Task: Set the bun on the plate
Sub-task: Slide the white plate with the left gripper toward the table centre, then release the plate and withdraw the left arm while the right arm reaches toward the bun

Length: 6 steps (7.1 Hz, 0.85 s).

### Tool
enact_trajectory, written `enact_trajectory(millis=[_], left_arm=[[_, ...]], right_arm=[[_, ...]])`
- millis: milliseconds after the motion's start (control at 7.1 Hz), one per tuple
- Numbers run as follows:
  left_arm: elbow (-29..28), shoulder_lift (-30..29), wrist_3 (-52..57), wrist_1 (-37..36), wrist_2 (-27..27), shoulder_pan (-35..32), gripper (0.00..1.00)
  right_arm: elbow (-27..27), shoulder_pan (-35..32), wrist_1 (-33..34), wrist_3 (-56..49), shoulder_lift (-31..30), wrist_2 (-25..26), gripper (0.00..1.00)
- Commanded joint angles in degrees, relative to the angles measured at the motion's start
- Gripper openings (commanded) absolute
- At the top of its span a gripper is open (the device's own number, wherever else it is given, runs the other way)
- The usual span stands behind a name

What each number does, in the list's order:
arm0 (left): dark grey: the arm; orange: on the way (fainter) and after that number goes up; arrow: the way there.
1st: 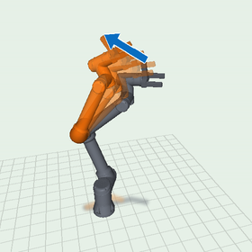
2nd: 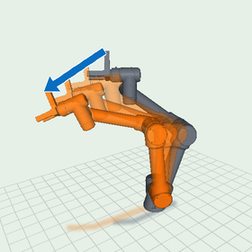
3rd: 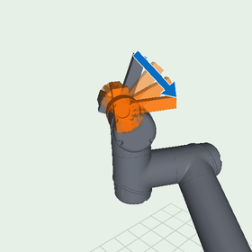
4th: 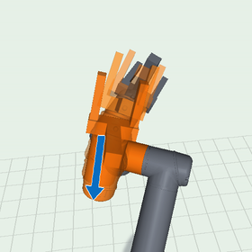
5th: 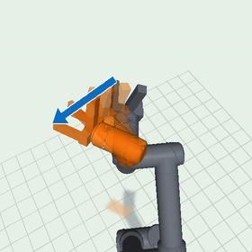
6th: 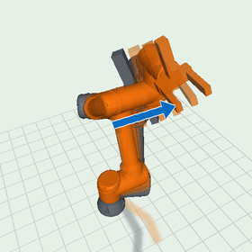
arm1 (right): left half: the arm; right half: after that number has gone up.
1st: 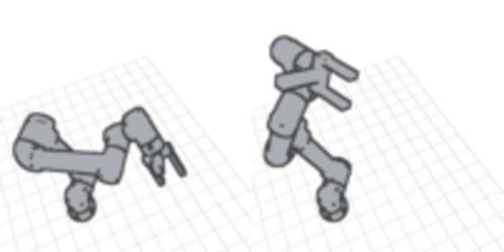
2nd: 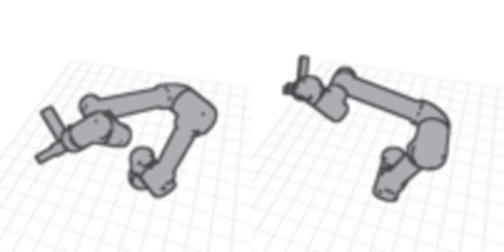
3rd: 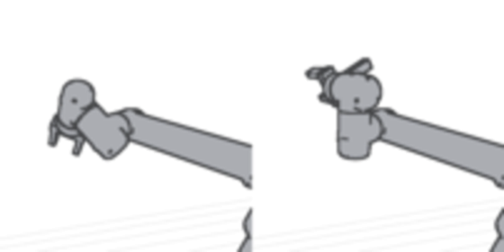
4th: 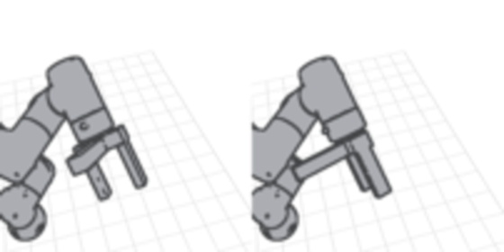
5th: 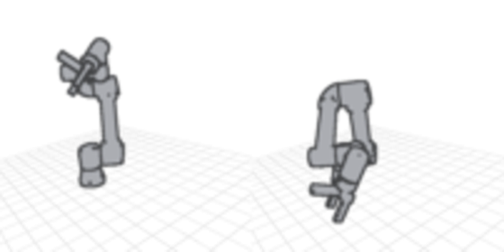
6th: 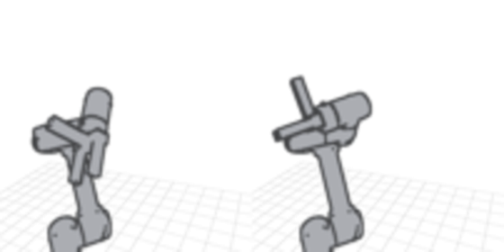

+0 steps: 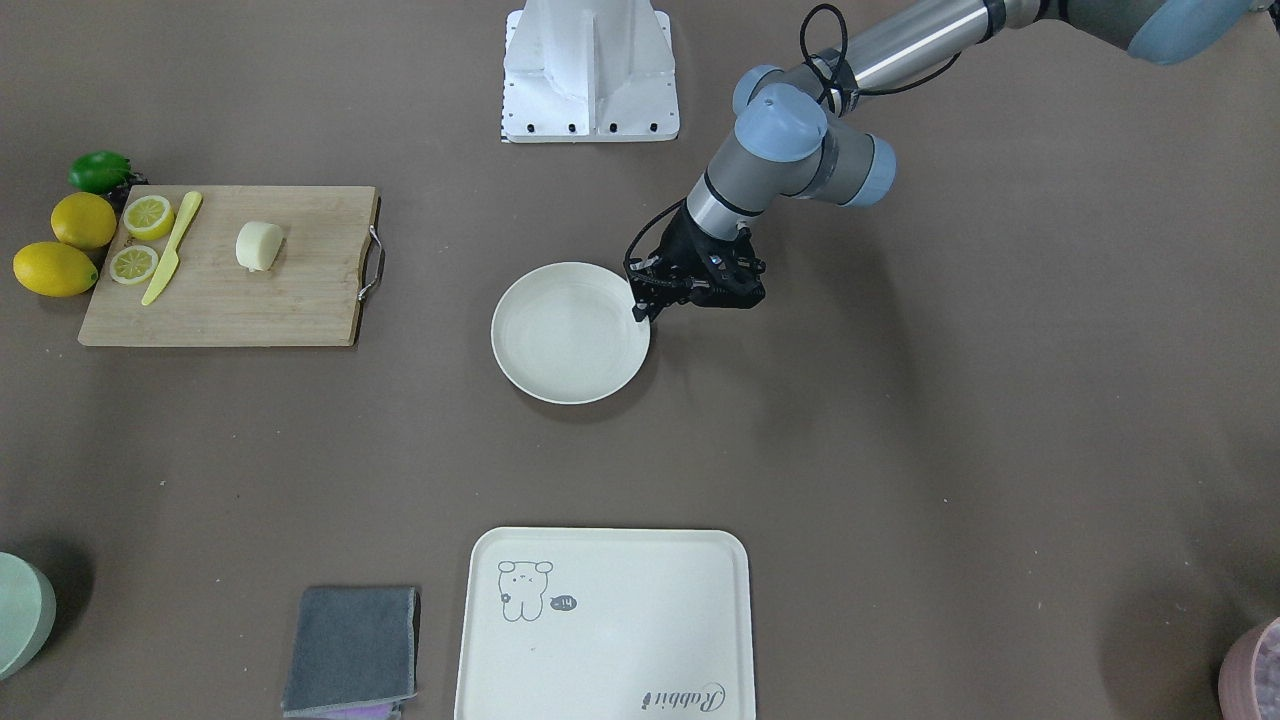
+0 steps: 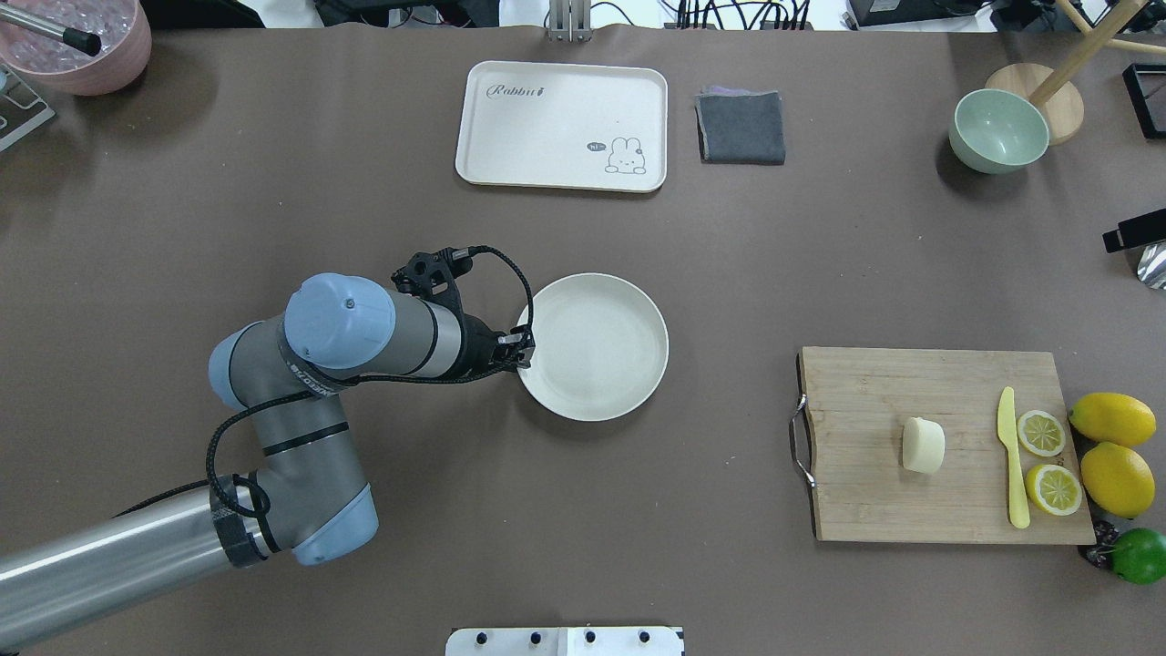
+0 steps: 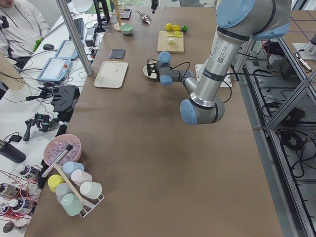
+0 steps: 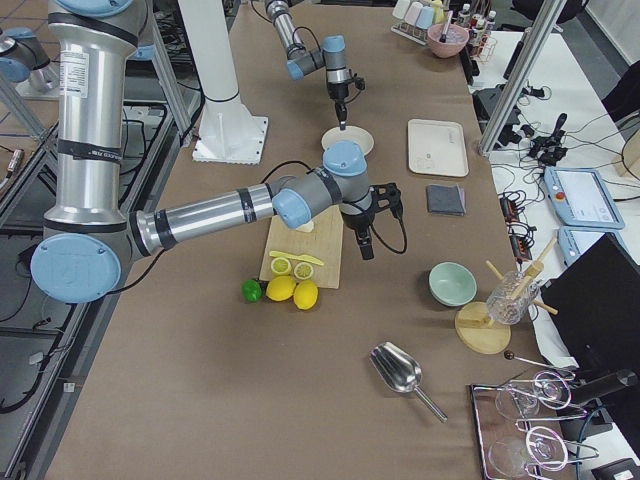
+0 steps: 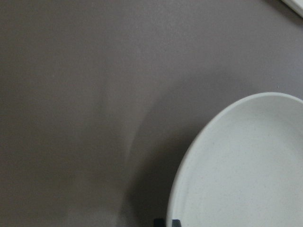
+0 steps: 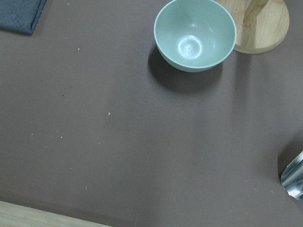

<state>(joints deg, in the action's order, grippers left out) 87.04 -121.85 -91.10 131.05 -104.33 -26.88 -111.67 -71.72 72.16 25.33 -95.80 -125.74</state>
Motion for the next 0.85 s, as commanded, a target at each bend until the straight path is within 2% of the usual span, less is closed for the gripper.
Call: enact_trajectory(millis=[0, 141, 282, 423, 704], left_arm=[[1.7, 0.3, 0.2, -0.9, 0.4, -0.4, 0.98], [4.8, 0.3, 1.2, -5.4, -0.8, -2.8, 0.98], [9.2, 0.5, 6.9, -10.7, -4.5, -6.7, 0.98], [13.5, 3.3, 10.9, -17.7, -6.8, -11.1, 0.98], [17.5, 5.3, 29.9, -34.3, -13.2, -23.8, 0.99]], right_arm=[[0.0, 0.1, -0.1, 1.1, 0.3, -0.3, 1.0], [-1.0, 1.2, 0.0, 3.6, 0.6, -0.4, 1.0], [-1.6, 3.5, 0.0, 7.9, 2.1, -0.1, 1.0], [-1.7, 6.3, 0.0, 12.0, 3.1, 0.4, 1.0], [-3.0, 14.6, 0.0, 22.4, 4.7, 5.3, 1.0]])
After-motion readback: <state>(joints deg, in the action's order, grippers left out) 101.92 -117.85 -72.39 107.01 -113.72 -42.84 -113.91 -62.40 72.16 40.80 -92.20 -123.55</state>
